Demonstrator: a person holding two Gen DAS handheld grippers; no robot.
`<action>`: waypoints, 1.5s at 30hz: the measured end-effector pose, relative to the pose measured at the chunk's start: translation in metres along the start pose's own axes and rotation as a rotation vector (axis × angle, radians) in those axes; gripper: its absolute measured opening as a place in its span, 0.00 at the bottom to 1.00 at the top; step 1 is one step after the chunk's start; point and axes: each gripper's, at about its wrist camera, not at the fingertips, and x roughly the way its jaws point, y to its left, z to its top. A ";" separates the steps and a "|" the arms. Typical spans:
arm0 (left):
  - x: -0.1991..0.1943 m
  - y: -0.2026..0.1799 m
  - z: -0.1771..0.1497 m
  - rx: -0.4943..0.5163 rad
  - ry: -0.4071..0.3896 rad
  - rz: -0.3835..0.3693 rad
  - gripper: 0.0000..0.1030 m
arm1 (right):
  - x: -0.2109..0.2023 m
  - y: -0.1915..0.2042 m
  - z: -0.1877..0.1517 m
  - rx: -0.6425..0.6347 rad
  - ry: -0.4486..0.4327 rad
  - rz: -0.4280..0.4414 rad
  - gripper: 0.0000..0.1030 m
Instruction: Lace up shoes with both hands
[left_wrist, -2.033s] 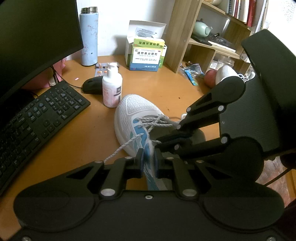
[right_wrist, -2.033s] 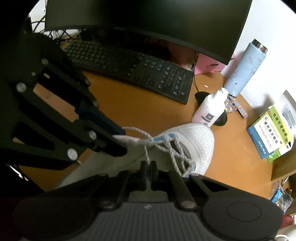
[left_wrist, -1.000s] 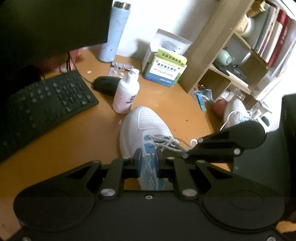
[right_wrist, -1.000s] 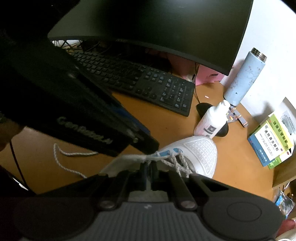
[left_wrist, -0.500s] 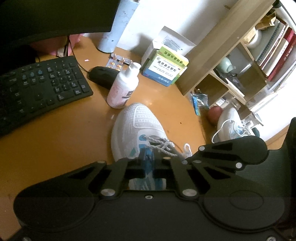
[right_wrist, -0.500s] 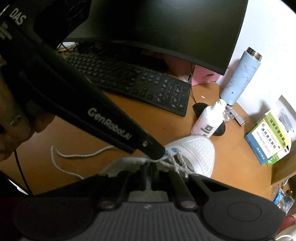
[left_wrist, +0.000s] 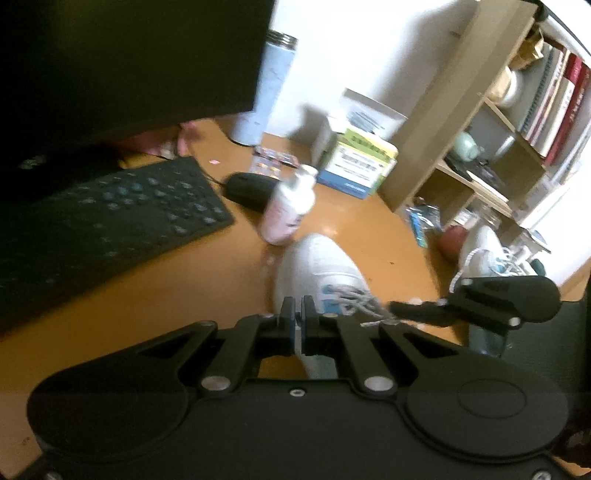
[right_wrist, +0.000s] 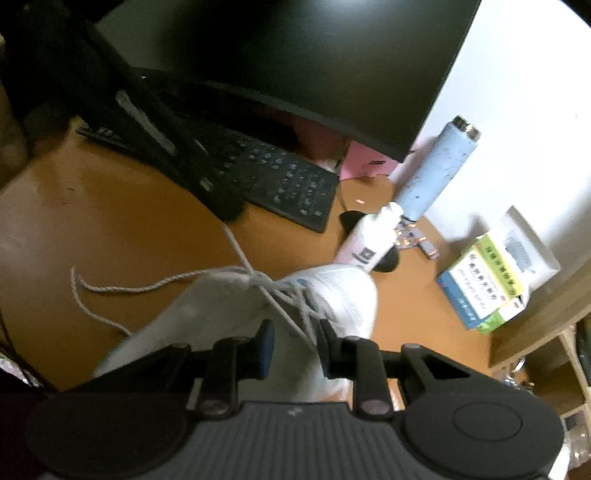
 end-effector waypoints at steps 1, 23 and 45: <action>-0.004 0.004 0.000 0.002 -0.005 0.018 0.00 | 0.000 -0.001 -0.002 0.004 0.005 -0.016 0.25; -0.124 0.130 -0.038 -0.097 -0.039 0.515 0.00 | -0.005 -0.023 -0.016 0.117 0.004 -0.039 0.34; -0.096 0.001 -0.013 0.122 -0.026 0.091 0.00 | -0.024 -0.025 -0.008 0.228 -0.041 0.042 0.39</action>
